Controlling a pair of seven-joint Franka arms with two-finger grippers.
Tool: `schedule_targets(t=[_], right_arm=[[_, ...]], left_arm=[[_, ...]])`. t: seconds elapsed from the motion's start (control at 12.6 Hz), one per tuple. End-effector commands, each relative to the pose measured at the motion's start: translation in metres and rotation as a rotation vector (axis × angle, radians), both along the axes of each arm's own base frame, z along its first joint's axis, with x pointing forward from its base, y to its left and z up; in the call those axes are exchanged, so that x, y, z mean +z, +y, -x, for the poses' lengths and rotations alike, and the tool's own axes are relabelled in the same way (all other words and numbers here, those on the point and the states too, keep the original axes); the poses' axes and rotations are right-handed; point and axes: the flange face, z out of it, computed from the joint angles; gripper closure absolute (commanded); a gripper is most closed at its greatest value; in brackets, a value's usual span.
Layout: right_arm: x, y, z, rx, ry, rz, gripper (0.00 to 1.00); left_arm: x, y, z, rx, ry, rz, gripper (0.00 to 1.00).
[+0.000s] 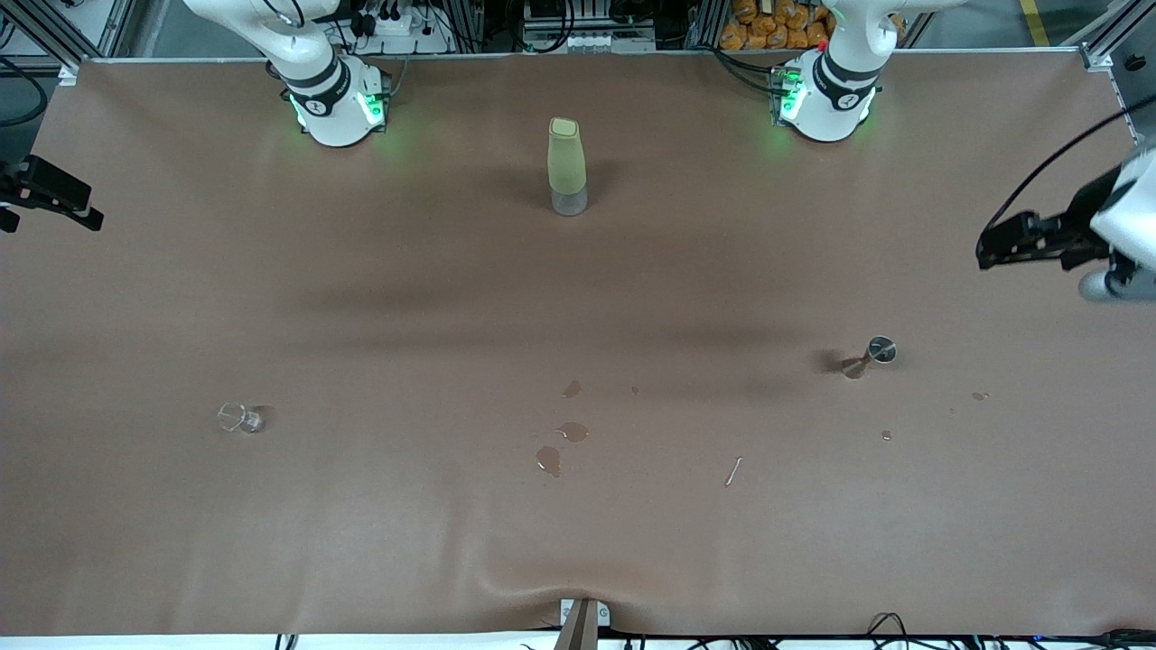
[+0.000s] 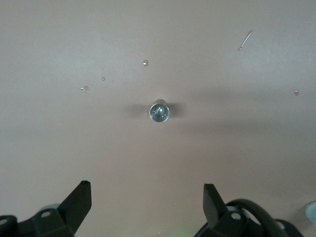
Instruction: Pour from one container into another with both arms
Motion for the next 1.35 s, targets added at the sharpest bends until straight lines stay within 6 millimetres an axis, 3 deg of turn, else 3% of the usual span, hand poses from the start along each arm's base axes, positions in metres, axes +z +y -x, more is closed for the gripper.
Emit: schedule_targets(t=[0.0, 0.24, 1.27], right_arm=[[0.006, 0.000, 0.004, 0.008, -0.010, 0.014, 0.00], [0.007, 0.001, 0.003, 0.010, -0.017, 0.014, 0.00], [0.006, 0.009, 0.001, 0.028, -0.026, 0.020, 0.00]], left_arm=[[-0.004, -0.005, 0.034, 0.094, -0.056, -0.017, 0.00], [-0.002, -0.017, 0.058, 0.094, -0.113, -0.029, 0.00], [0.028, -0.027, 0.061, 0.062, -0.092, -0.029, 0.00]])
